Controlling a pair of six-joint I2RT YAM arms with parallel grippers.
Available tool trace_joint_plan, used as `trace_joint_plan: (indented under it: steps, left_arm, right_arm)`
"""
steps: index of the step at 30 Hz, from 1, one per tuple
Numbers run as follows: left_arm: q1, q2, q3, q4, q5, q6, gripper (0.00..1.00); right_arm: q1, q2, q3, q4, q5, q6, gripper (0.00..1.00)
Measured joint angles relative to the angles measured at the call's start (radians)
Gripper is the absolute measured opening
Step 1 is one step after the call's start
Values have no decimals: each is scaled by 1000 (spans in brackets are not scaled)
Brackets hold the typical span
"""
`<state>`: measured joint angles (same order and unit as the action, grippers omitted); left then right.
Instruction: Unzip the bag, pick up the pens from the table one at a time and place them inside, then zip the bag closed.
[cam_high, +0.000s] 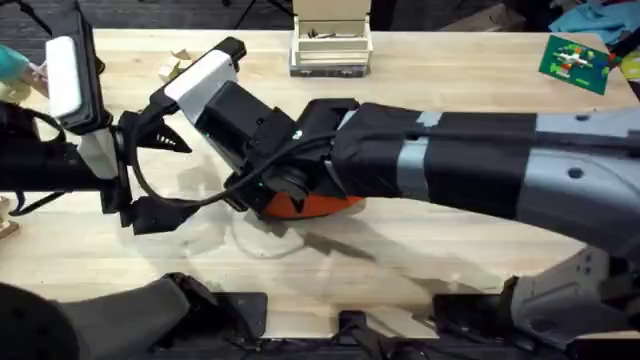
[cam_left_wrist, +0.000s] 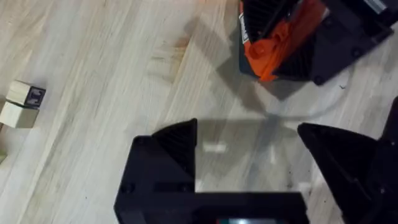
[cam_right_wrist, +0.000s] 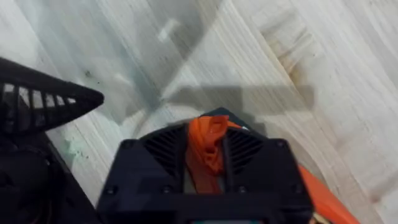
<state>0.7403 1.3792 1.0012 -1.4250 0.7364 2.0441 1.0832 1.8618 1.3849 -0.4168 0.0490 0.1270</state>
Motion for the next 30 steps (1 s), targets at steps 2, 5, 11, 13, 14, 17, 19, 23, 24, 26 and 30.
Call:
trace_joint_plan:
  steps: [2, 5, 11, 13, 14, 17, 19, 23, 24, 26, 30]
  left_arm:
    - [0, 0, 0, 0, 0, 0, 993]
    - [0, 0, 0, 0, 0, 0, 993]
    - [0, 0, 0, 0, 0, 0, 993]
    - [0, 0, 0, 0, 0, 0, 992]
    - [0, 0, 0, 0, 0, 0, 993]
    - [0, 0, 0, 0, 0, 0, 993]
    - [0, 0, 0, 0, 2, 0, 993]
    - [0, 0, 0, -11, 15, 2, 994]
    - [0, 0, 0, -11, 20, 3, 994]
    - [0, 0, 0, -11, 27, 3, 993]
    - [0, 0, 0, -13, 31, 3, 993]
  right_arm:
    - [0, 0, 0, 0, 3, 0, 101]
    - [0, 0, 0, 0, 4, 0, 36]
    - [-8, 0, 0, 0, 6, 1, 29]
    - [-13, 0, 0, 1, 6, 0, 29]
    - [-16, 0, 0, 1, 6, 1, 29]
    - [-24, 0, 0, 1, 6, 1, 29]
    - [-29, -2, 2, 1, 7, 0, 29]
    - [-40, -14, 6, -4, 7, 1, 30]
    - [-43, -18, 7, -5, 7, 1, 31]
    - [-51, -27, 12, -7, 8, 0, 30]
    - [-73, -29, 35, -11, 16, 1, 30]
